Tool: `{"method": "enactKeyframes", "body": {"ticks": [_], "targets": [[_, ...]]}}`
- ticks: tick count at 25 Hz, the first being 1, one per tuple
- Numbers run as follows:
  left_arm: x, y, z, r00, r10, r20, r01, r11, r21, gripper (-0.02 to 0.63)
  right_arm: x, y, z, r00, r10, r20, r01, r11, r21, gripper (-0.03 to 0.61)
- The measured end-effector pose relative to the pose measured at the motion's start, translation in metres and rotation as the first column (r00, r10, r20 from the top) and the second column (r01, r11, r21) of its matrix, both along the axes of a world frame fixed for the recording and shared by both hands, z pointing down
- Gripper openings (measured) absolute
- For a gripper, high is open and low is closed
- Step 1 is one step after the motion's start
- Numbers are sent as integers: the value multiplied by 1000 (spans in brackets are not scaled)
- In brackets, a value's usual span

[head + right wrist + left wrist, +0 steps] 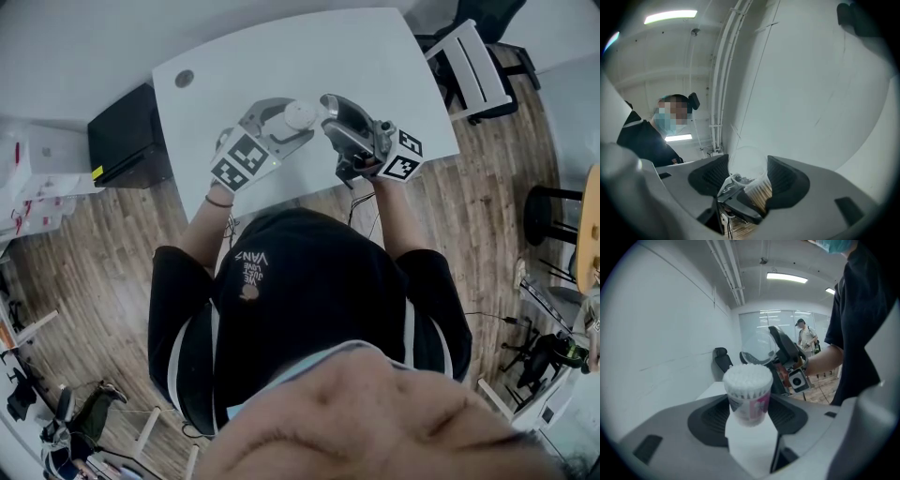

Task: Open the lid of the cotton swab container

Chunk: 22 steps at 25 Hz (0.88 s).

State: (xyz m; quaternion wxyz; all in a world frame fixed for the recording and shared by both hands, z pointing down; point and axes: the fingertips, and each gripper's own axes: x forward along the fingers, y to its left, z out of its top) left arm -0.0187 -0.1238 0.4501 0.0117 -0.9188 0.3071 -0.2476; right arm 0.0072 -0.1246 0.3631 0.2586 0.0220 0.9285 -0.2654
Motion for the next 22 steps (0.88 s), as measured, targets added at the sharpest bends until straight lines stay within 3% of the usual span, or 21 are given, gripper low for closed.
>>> {"method": "enactKeyframes", "body": {"ticks": [22], "targets": [[-6,0,8,1000,2,21,-2,1000,-20,261,3,-3,-1,997,57,-48,-55,998,44,282]]}}
